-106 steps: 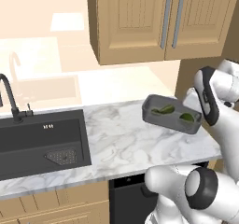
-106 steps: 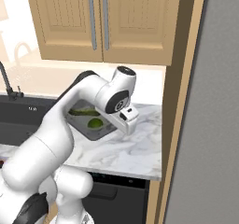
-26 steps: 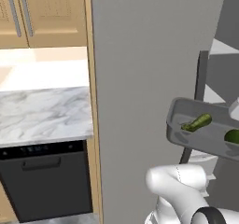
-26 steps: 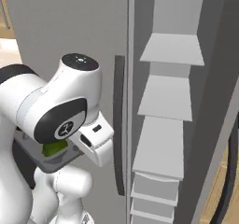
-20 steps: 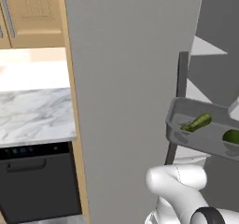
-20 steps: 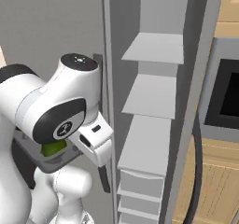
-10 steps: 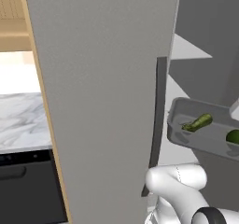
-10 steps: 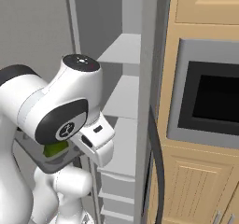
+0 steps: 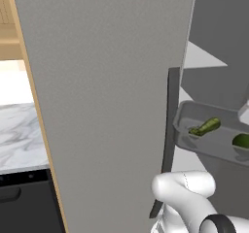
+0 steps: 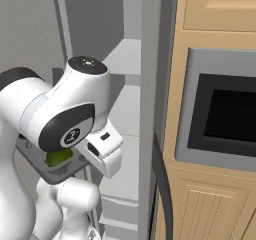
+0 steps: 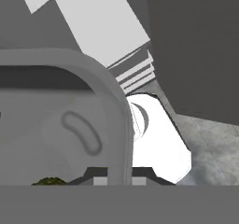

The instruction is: Take the lime and squash out of the freezer and place them in the tupperware container on the counter. Then put the tupperware containing the vegetables back in the freezer.

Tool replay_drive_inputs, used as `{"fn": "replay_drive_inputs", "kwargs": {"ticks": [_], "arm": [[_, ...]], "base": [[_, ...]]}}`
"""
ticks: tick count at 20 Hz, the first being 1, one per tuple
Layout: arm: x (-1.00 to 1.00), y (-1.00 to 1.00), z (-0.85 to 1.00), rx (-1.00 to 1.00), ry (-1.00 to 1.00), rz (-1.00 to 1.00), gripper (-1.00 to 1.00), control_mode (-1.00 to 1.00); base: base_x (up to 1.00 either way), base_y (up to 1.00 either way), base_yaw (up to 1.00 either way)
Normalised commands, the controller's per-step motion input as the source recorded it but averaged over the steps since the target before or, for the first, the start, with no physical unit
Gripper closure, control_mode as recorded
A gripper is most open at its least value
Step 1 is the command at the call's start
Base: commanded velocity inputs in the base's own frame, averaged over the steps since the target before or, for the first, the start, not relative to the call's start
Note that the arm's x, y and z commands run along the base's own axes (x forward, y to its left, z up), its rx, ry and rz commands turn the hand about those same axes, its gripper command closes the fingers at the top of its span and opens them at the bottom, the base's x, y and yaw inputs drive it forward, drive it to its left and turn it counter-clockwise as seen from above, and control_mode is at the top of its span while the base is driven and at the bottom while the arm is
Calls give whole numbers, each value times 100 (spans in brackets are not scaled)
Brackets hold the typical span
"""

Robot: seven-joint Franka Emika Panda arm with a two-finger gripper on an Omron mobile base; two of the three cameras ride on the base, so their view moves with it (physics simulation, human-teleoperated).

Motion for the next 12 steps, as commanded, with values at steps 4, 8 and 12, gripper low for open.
{"fn": "replay_drive_inputs", "kwargs": {"ticks": [4,8,12], "arm": [[-7,-19,0,0,-8,-10,100,-100],[-26,-18,6,0,-10,-15,100,-100],[-2,0,23,0,-9,-24,100,-100]], "base": [[0,0,0],[0,0,0],[0,0,0]]}}
